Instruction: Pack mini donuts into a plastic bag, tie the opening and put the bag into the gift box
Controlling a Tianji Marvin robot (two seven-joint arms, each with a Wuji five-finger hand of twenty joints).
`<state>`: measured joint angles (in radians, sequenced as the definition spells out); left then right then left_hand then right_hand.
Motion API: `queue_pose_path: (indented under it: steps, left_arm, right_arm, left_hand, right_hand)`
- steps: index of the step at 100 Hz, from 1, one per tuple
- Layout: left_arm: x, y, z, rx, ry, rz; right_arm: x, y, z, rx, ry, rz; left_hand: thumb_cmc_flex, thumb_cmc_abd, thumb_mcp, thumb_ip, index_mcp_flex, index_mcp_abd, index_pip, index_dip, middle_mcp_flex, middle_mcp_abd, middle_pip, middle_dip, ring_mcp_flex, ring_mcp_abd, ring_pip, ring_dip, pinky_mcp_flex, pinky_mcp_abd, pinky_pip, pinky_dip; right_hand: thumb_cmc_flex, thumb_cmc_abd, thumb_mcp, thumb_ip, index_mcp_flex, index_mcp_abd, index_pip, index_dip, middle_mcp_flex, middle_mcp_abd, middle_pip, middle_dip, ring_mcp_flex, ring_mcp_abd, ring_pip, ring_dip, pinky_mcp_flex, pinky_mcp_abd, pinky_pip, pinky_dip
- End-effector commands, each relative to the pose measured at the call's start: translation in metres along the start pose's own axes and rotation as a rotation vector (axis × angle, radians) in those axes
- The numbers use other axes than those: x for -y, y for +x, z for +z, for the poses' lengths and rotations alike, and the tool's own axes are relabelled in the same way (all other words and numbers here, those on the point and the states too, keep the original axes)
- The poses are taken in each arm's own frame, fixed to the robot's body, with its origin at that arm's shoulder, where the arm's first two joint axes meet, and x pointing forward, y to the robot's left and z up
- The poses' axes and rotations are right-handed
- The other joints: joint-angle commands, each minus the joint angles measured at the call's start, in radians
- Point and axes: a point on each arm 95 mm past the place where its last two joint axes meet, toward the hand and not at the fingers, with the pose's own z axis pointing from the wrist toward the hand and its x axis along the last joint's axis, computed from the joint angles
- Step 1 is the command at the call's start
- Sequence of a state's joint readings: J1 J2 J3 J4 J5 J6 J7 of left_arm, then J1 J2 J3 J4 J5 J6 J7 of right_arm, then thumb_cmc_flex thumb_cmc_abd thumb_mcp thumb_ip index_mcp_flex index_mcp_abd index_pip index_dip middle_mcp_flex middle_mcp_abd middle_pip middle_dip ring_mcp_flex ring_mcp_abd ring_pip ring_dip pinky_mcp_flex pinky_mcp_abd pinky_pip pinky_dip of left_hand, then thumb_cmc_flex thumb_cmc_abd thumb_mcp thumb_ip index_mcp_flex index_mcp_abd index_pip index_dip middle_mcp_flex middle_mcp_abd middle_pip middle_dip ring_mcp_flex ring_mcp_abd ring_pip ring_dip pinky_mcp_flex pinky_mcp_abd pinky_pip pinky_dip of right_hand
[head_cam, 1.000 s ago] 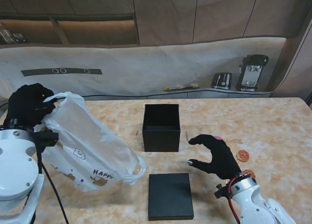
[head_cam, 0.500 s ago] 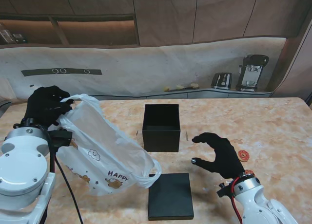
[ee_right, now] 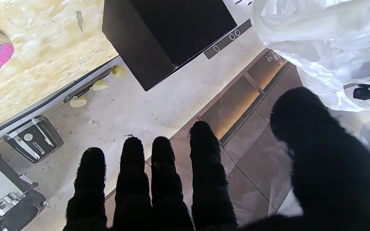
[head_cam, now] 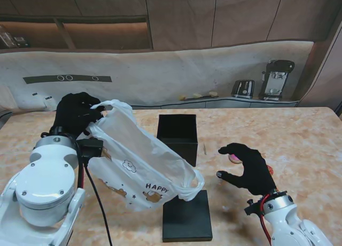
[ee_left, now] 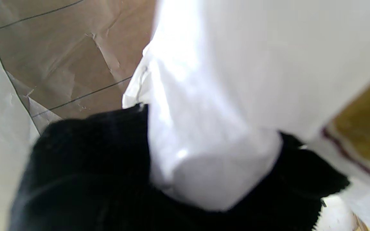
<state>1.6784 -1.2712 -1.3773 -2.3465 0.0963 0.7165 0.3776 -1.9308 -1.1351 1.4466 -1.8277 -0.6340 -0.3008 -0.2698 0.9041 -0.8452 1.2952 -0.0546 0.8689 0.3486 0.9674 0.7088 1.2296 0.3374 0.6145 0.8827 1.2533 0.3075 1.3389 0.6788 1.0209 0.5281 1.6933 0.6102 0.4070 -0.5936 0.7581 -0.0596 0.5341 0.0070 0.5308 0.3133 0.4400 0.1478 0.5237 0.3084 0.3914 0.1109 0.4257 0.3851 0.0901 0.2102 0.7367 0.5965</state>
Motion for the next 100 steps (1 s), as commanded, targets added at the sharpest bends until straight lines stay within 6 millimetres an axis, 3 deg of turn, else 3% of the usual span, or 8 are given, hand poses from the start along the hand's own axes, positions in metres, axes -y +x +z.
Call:
queue_pose_path:
  steps: [1, 70, 100]
  left_arm:
    - [-0.004, 0.018, -0.008, -0.035, -0.034, -0.045]
    - [-0.062, 0.040, -0.024, 0.053, -0.100, -0.180]
    - [-0.098, 0.026, -0.017, 0.090, -0.128, -0.223]
  right_arm:
    - [0.001, 0.002, -0.003, 0.000, 0.005, 0.003]
    - [-0.025, -0.019, -0.010, 0.035, -0.066, -0.093]
    - [-0.045, -0.031, -0.016, 0.052, -0.114, -0.153]
  left_hand:
    - [0.043, -0.006, 0.028, 0.016, 0.018, 0.019, -0.019, 0.016, 0.084, 0.035, 0.099, 0.012, 0.018, -0.094, 0.033, -0.017, 0.026, -0.019, 0.056, 0.031]
    - [0.045, 0.008, 0.011, 0.017, 0.006, 0.013, -0.019, 0.014, 0.075, 0.032, 0.095, 0.012, 0.018, -0.098, 0.018, -0.019, 0.024, -0.017, 0.039, 0.031]
    - [0.035, 0.022, 0.004, 0.018, -0.011, -0.005, -0.002, 0.007, 0.061, 0.014, 0.095, 0.014, 0.018, -0.111, -0.008, -0.021, 0.020, -0.025, 0.008, 0.021]
  right_hand:
    - [-0.022, 0.014, 0.009, 0.011, 0.007, 0.005, -0.019, -0.001, -0.002, -0.009, -0.009, 0.005, 0.000, -0.031, -0.009, -0.012, -0.012, 0.001, -0.018, 0.012]
    - [-0.015, 0.008, 0.015, 0.011, 0.007, 0.012, -0.021, 0.000, 0.003, -0.006, -0.008, 0.006, -0.001, -0.028, -0.008, -0.012, -0.012, 0.002, -0.017, 0.012]
    - [-0.010, 0.002, 0.013, 0.010, 0.006, 0.017, -0.021, 0.001, 0.004, -0.006, -0.002, 0.010, -0.002, -0.029, -0.005, -0.011, -0.014, 0.002, -0.015, 0.011]
